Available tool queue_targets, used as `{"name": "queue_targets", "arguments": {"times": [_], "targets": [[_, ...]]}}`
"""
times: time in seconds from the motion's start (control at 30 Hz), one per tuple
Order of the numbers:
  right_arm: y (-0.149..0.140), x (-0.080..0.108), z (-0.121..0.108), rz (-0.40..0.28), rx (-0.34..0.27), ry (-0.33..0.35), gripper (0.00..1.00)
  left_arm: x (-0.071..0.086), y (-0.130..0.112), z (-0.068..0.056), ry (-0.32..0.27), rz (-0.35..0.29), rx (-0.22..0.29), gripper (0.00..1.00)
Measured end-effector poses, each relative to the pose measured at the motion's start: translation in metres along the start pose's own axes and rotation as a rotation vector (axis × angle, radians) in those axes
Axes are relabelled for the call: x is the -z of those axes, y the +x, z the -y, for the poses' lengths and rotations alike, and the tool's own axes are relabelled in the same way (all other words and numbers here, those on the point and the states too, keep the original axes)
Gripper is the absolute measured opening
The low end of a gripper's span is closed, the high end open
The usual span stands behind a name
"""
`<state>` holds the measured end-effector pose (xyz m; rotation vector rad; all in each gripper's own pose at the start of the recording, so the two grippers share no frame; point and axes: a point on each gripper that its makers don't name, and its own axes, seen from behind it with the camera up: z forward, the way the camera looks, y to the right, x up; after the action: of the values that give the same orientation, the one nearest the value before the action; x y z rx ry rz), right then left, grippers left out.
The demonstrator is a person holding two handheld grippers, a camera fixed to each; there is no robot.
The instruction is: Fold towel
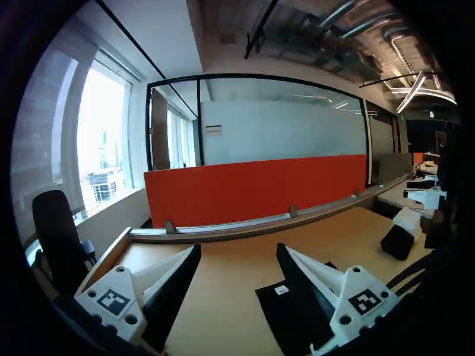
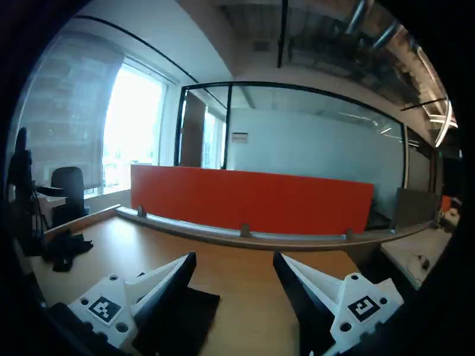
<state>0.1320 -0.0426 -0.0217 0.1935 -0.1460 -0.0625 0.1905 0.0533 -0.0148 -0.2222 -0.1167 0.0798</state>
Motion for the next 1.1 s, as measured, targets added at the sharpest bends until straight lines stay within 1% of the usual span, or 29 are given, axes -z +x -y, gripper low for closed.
{"name": "queue_targets", "arguments": {"times": [0.17, 0.37, 0.67, 0.87, 1.1], "targets": [[-0.01, -0.003, 0.017, 0.059, 0.045, 0.085, 1.0, -0.002, -0.008, -0.012, -0.065, 0.042, -0.023, 0.94], [-0.024, -0.008, 0.03, 0.117, 0.09, 0.153, 1.0, -0.004, -0.019, -0.022, -0.107, 0.077, -0.043, 0.94], [-0.045, -0.008, 0.053, 0.182, 0.103, 0.251, 1.0, -0.005, -0.042, -0.034, -0.162, 0.127, -0.08, 0.94], [-0.067, -0.008, 0.062, 0.224, 0.124, 0.286, 1.0, -0.004, -0.064, -0.045, -0.202, 0.168, -0.095, 0.94], [-0.098, -0.007, 0.072, 0.274, 0.144, 0.315, 1.0, -0.003, -0.095, -0.056, -0.234, 0.218, -0.108, 0.94]]}}
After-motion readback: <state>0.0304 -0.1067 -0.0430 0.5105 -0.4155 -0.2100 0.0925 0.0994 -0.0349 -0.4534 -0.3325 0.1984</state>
